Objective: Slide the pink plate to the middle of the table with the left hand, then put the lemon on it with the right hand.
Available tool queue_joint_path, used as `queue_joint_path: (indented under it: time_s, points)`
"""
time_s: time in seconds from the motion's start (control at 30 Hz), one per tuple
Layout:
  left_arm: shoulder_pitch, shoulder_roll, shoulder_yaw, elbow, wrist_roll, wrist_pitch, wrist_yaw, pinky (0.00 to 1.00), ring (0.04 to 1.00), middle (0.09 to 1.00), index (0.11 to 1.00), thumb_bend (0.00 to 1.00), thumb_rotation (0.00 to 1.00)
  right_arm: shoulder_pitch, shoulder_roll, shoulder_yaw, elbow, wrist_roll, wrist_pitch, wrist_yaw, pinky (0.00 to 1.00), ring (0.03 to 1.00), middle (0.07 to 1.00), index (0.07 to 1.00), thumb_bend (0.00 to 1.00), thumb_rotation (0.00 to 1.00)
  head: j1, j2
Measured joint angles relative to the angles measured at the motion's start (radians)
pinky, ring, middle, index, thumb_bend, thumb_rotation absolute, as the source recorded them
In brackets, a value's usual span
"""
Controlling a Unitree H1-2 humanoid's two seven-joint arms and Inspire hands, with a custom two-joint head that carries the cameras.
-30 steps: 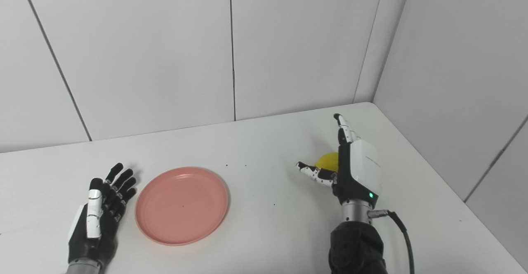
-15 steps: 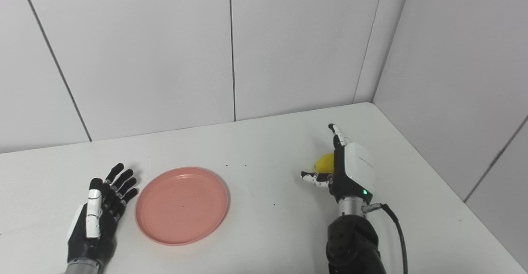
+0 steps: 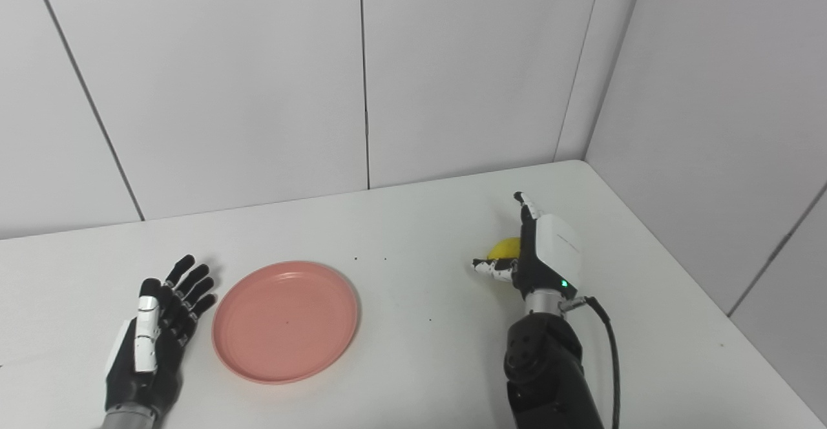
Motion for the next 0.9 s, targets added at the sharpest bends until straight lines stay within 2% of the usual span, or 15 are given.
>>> queue_joint_path:
  time_s: [0.07,0.17,0.2,0.27,0.3,0.4,0.47,0.53,0.6,0.63,0.67,0.7,0.8,0.83,0.9]
  points:
    - [0.0,0.001,0.0,0.0,0.0,0.0,0.0,0.9,0.903,0.899,0.886,0.7,1.0,-0.004,-0.002,0.001,0.018,0.003,0.0,0.0,0.73,0.834,0.858,0.846,0.82,0.03,0.002,0.002]
    - [0.0,0.001,0.0,-0.003,0.0,0.002,-0.001,0.9,0.901,0.894,0.883,0.7,1.0,-0.011,-0.01,0.004,0.047,0.006,0.0,-0.004,0.59,0.712,0.832,0.83,0.8,0.0,0.002,0.002]
    - [0.001,0.001,0.0,-0.003,0.0,0.002,-0.001,0.9,0.901,0.894,0.883,0.7,1.0,-0.013,-0.013,0.004,0.057,0.012,0.0,-0.005,0.58,0.702,0.831,0.829,0.8,0.0,0.002,0.002]
    - [0.002,0.001,0.001,-0.005,0.0,0.002,-0.001,0.89,0.901,0.896,0.885,0.7,1.0,-0.012,-0.015,0.003,0.066,0.028,0.0,-0.018,0.36,0.475,0.808,0.83,0.76,0.0,0.002,0.003]
    - [0.002,0.002,0.001,-0.005,0.0,0.002,-0.001,0.89,0.902,0.898,0.886,0.7,1.0,-0.013,-0.015,0.002,0.066,0.036,0.0,-0.027,0.3,0.399,0.795,0.83,0.74,0.0,0.002,0.003]
    - [0.002,0.002,0.001,-0.006,0.0,0.003,-0.001,0.9,0.903,0.896,0.885,0.7,1.0,-0.011,-0.016,0.002,0.066,0.057,0.0,-0.045,0.24,0.327,0.747,0.81,0.72,0.0,0.0,0.005]
    - [0.003,0.002,0.001,-0.008,0.0,0.003,-0.001,0.9,0.903,0.896,0.884,0.7,1.0,-0.007,-0.015,0.003,0.066,0.067,0.0,-0.051,0.19,0.271,0.676,0.793,0.71,0.0,0.0,0.005]
    - [0.005,0.003,0.0,-0.01,0.0,0.004,-0.001,0.9,0.902,0.895,0.885,0.7,1.0,-0.006,-0.01,0.002,0.066,0.067,0.0,-0.062,0.14,0.209,0.517,0.778,0.59,0.0,0.0,0.006]
    - [0.007,0.003,0.0,-0.013,0.0,0.006,0.0,0.9,0.902,0.895,0.886,0.69,1.0,-0.002,-0.005,0.002,0.066,0.066,0.0,-0.073,0.13,0.208,0.492,0.76,0.56,0.0,0.0,0.006]
    - [0.009,0.003,0.0,-0.015,0.0,0.007,0.0,0.9,0.902,0.896,0.886,0.69,1.0,0.0,-0.002,0.002,0.066,0.066,0.0,-0.078,0.15,0.324,0.609,0.75,0.54,0.0,0.002,0.008]
    - [0.01,0.003,0.0,-0.017,0.0,0.008,0.0,0.9,0.905,0.898,0.887,0.69,1.0,0.002,-0.001,0.002,0.064,0.066,0.0,-0.081,0.19,0.408,0.642,0.726,0.52,0.0,0.003,0.008]
    - [0.011,0.003,0.0,-0.018,0.0,0.009,0.0,0.91,0.907,0.9,0.888,0.69,1.0,0.005,0.0,0.003,0.062,0.066,0.0,-0.082,0.22,0.441,0.666,0.701,0.51,0.0,0.003,0.008]
    - [0.011,0.003,0.0,-0.018,0.0,0.01,-0.001,0.9,0.901,0.895,0.883,0.69,1.0,0.015,0.0,0.008,0.053,0.072,0.0,-0.089,0.25,0.456,0.677,0.677,0.51,0.0,0.002,0.008]
    - [0.011,0.002,0.0,-0.018,0.0,0.01,-0.001,0.91,0.907,0.9,0.889,0.69,1.0,0.018,0.0,0.009,0.052,0.078,0.0,-0.093,0.29,0.422,0.587,0.642,0.52,0.0,0.003,0.008]
    - [0.011,0.002,0.0,-0.017,0.0,0.01,-0.001,0.9,0.903,0.899,0.889,0.69,1.0,0.02,0.0,0.009,0.052,0.089,0.0,-0.108,0.32,0.405,0.533,0.615,0.52,0.0,0.005,0.008]
